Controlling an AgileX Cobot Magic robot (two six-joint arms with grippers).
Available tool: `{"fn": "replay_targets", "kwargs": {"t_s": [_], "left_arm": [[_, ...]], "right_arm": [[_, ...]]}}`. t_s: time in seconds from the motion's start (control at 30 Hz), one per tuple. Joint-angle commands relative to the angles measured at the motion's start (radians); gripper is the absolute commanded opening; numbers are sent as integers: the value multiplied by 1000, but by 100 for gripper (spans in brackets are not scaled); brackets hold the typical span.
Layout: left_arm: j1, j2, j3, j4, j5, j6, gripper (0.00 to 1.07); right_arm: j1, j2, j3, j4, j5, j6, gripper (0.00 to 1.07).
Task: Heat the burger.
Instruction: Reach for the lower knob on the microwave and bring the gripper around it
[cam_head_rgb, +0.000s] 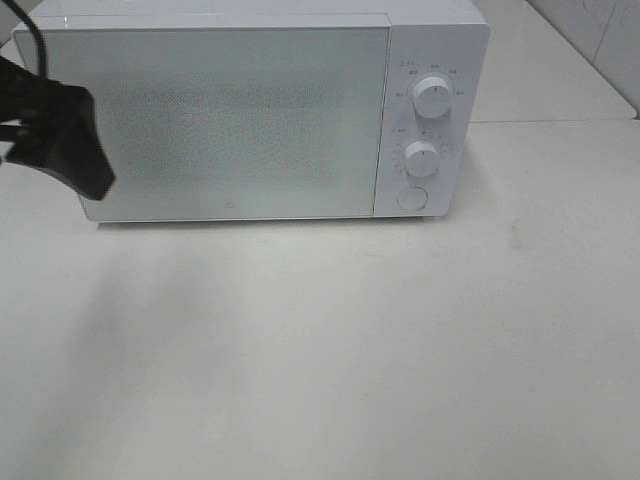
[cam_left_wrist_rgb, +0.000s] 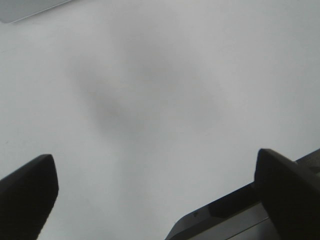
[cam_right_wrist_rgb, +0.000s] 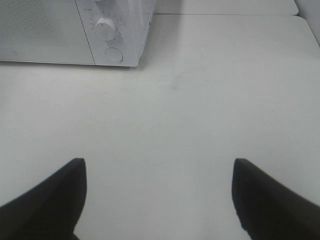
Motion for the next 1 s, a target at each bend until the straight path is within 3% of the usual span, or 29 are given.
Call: {"fn": "replay_targets", "kwargs": {"t_s": [0.03,0.07,0.13,0.2,0.43,0.67,0.77,1.0], "left_arm": [[59,-41,10,0,32,15,102],[118,-81,41,2,38,26,102],[148,-101,59,2,42,32,102],[228,-161,119,1,43,47,101],[351,-310,267,4,40,22,101],[362,-453,386,19,49,14,101],[362,-597,484,23,48,14,101],[362,-782,576,38,69,15,101]], "right_arm": [[-5,-25,4,-3,-16,2,76],[-5,-25,4,-3,-16,2,76],[-5,-25,4,-3,-16,2,76],[-5,-25,4,-3,-16,2,76],[-5,-25,4,-3,-16,2,76],[-5,-25,4,-3,-16,2,76],[-5,-25,4,-3,-16,2,76],[-5,-25,4,-3,-16,2,76]]}}
